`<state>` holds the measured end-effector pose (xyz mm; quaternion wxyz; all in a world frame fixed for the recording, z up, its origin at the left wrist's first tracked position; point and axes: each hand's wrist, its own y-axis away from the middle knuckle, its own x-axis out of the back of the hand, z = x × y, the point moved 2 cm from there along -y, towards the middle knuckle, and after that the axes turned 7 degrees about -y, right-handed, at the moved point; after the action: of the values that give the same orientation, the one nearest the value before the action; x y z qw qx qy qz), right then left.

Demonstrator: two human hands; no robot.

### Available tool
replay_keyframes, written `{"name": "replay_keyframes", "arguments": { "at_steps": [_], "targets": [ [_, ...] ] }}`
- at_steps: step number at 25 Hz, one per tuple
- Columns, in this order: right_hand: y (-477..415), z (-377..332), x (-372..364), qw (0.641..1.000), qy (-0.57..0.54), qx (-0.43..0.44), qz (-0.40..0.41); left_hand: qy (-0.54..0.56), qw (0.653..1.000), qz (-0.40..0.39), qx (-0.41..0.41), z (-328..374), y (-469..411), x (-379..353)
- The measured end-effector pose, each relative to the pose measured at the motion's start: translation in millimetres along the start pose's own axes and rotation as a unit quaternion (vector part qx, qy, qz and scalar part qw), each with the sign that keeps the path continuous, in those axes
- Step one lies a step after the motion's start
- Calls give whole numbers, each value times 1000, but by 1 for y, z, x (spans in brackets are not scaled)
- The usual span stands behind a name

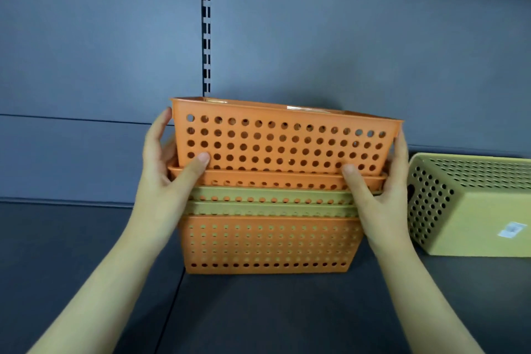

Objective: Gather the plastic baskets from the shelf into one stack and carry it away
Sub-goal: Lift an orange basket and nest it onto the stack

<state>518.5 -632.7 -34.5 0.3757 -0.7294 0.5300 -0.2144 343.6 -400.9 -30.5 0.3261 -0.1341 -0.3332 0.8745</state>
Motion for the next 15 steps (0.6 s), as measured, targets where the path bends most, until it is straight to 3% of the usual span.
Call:
{"name": "replay_keyframes", "arguments": {
  "at_steps": [4,8,15],
  "targets": [
    [8,6,0,1000,20,6,17,-21,1000,12,7,-9,6,-1],
    [14,9,1,997,73,36,8,-103,993,35,-53,-13,9,-1],
    [15,4,10,998,49,28,-15,-101,991,57,-69,-17,7,-3]
  ]
}}
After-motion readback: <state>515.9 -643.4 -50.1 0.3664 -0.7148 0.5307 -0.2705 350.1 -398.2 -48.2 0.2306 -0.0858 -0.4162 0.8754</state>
